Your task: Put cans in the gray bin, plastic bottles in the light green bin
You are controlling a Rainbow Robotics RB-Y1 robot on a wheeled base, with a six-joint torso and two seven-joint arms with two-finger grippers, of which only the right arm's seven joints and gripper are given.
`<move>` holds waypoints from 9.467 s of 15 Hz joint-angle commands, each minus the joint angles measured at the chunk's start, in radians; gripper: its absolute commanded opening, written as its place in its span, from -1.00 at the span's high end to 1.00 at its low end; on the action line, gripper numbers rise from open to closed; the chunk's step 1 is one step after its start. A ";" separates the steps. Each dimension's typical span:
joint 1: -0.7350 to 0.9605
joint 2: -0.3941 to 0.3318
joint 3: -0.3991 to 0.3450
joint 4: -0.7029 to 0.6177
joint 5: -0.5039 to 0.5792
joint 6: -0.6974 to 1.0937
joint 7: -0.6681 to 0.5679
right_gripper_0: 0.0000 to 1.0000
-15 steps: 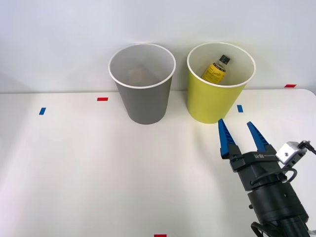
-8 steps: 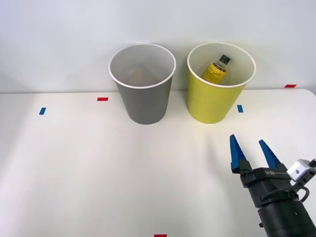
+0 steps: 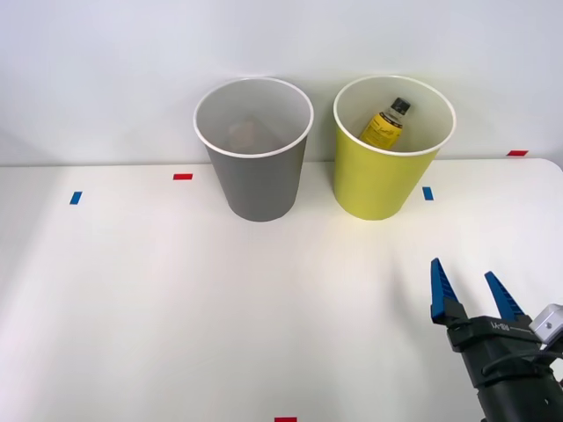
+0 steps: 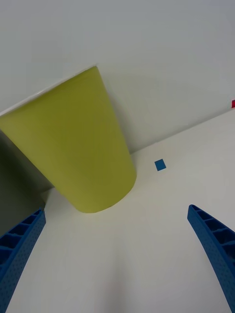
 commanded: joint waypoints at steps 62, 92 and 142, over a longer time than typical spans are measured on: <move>0.371 0.055 0.171 0.117 -0.001 -0.366 0.685 -1.00; 0.371 0.055 0.171 0.117 -0.001 -0.366 0.685 -1.00; 0.371 0.055 0.171 0.117 -0.001 -0.366 0.685 -1.00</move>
